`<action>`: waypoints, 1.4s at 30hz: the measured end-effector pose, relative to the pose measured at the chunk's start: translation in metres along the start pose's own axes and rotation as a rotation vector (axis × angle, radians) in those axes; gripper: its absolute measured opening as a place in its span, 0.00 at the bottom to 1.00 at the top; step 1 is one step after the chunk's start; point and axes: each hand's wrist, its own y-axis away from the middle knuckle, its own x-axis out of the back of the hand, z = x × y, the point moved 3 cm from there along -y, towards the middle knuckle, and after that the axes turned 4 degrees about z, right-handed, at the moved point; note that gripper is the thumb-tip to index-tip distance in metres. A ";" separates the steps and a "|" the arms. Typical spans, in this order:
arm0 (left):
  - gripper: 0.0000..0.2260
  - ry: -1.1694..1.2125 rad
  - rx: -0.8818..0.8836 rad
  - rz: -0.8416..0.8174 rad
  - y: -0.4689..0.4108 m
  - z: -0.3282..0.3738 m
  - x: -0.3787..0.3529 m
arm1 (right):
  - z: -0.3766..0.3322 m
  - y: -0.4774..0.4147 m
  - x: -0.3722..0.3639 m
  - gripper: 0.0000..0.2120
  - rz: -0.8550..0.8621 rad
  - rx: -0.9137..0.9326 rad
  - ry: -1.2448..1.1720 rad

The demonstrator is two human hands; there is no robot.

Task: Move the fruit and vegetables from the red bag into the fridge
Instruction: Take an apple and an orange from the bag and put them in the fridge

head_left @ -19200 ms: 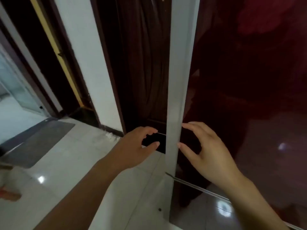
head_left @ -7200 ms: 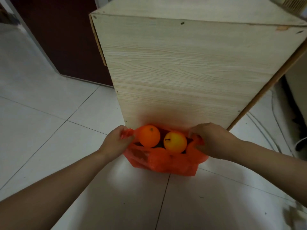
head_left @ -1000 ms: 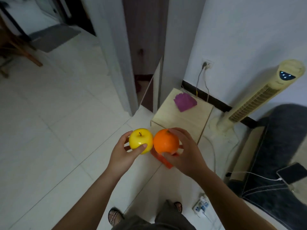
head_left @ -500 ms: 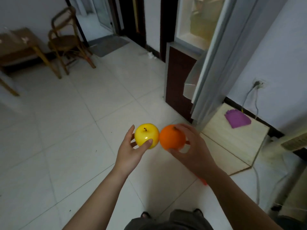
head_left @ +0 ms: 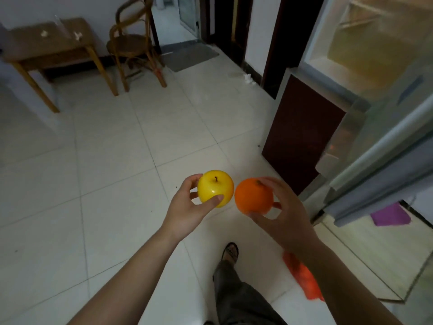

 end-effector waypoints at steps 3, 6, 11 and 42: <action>0.26 0.008 -0.002 0.034 -0.056 0.015 0.001 | 0.008 -0.062 -0.007 0.33 0.026 0.017 -0.018; 0.24 0.038 -0.004 0.065 -0.112 0.042 -0.002 | 0.008 -0.127 -0.001 0.32 0.064 0.045 -0.057; 0.27 0.044 -0.085 0.034 -0.197 0.093 -0.011 | 0.008 -0.214 0.016 0.32 0.149 0.066 -0.148; 0.42 -0.003 -0.466 -0.799 -0.601 0.299 -0.243 | 0.107 -0.506 0.148 0.29 0.884 -0.263 0.198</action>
